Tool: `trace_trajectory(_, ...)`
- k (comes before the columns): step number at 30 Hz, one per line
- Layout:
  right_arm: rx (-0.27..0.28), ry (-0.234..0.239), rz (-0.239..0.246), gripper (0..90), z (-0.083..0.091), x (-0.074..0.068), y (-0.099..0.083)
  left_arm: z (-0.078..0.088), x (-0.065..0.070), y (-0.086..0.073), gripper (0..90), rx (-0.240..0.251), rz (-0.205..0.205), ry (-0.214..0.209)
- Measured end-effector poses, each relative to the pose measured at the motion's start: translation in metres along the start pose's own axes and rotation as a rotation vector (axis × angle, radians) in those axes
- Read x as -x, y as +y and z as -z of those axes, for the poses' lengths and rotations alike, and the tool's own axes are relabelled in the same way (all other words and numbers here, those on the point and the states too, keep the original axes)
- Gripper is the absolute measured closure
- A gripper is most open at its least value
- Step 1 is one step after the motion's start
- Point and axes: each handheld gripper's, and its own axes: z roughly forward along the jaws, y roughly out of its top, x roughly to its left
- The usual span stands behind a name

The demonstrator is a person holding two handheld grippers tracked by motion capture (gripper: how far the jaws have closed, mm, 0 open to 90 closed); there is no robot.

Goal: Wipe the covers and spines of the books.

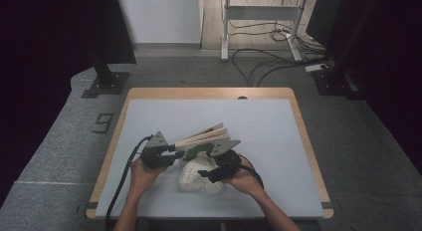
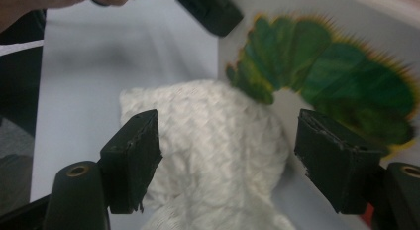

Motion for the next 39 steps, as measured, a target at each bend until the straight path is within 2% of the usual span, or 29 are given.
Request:
trace_trajectory(7, 0.005, -0.037, -0.019, 24.9, 0.007, 0.009, 0.001, 0.0, 0.0, 0.0, 62.3, 0.0, -0.001, -0.002)
trace_trajectory(10, 0.017, -0.068, -0.047, 24.9, 0.016, 0.018, -0.006, 0.0, 0.0, 0.0, 62.3, 0.002, -0.001, 0.0)
trace_trajectory(17, 0.044, -0.123, -0.075, 24.8, 0.036, 0.032, -0.016, 0.0, 0.0, 0.0, 62.3, 0.002, 0.0, -0.002)
trace_trajectory(25, 0.04, -0.187, -0.112, 23.0, 0.054, 0.05, -0.029, 0.0, 0.0, 0.0, 62.1, 0.003, 0.001, -0.001)
trace_trajectory(28, 0.037, -0.195, -0.126, 20.5, 0.053, 0.059, -0.032, -0.001, 0.0, 0.0, 62.0, 0.003, 0.001, 0.001)
trace_trajectory(31, 0.044, -0.183, -0.14, 17.8, 0.048, 0.067, -0.032, 0.0, 0.0, 0.0, 61.8, 0.002, 0.0, 0.0)
trace_trajectory(34, 0.045, -0.172, -0.136, 14.3, 0.041, 0.073, -0.03, 0.0, 0.001, 0.0, 61.6, 0.003, 0.001, 0.0)
trace_trajectory(39, 0.057, -0.149, -0.126, 13.6, 0.03, 0.083, -0.023, -0.001, 0.0, 0.0, 61.6, 0.004, 0.003, -0.001)
